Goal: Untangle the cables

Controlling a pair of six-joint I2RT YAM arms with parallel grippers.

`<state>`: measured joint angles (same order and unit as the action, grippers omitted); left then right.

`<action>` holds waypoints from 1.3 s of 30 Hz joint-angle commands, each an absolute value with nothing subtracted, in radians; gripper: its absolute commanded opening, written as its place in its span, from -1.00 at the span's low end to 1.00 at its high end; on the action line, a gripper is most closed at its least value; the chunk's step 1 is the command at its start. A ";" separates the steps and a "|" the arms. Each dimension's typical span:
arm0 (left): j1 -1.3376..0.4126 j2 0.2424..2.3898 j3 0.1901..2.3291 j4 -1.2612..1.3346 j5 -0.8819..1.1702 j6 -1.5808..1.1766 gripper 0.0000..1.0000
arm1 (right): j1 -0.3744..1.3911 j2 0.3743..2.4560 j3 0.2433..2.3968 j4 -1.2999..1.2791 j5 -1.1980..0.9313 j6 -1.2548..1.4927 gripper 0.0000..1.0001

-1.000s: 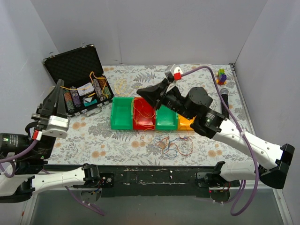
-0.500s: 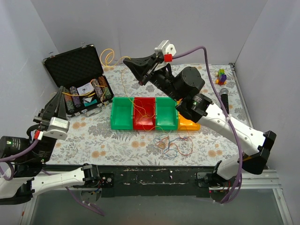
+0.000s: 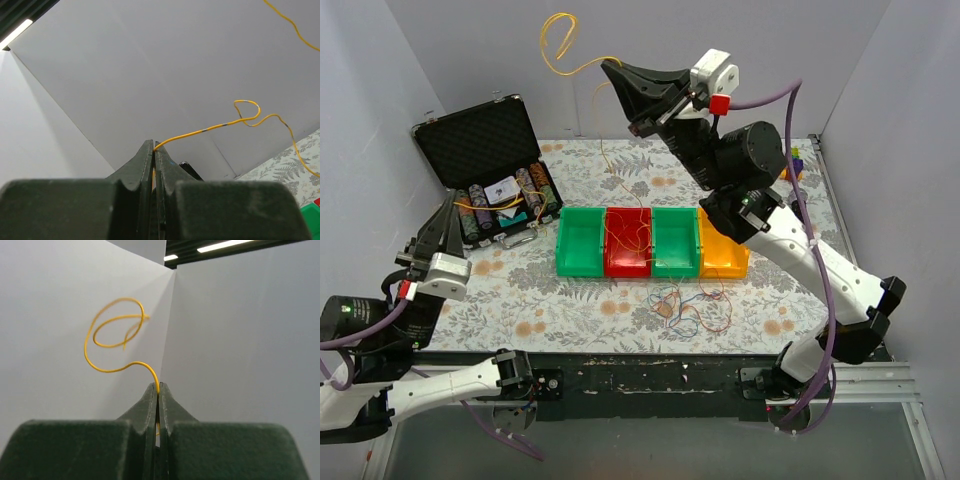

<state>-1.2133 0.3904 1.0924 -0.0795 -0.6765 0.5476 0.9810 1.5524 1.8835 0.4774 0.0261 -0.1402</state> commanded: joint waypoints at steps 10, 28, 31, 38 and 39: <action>-1.206 0.517 1.108 -0.166 -0.316 0.385 -1.00 | 0.914 1.260 1.117 0.636 0.296 -0.127 -0.97; -0.814 1.013 0.914 0.559 -0.330 -0.051 -1.00 | 0.916 0.848 0.766 0.482 0.465 -0.018 -0.97; -0.715 1.156 1.073 0.445 -0.342 -0.208 -1.00 | 0.916 0.802 0.739 0.465 0.479 -0.009 -0.97; -0.703 1.232 1.147 0.319 -0.209 -0.359 -1.00 | 0.916 0.747 0.715 0.417 0.535 -0.014 -0.97; -0.703 1.232 1.150 0.293 -0.198 -0.380 -1.00 | 0.916 0.739 0.710 0.419 0.543 -0.014 -0.97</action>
<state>-0.7006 1.2411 1.1027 0.3931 -0.2790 -0.2298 0.9119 0.7742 0.7216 0.4015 0.4839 -0.0246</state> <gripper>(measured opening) 0.015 0.031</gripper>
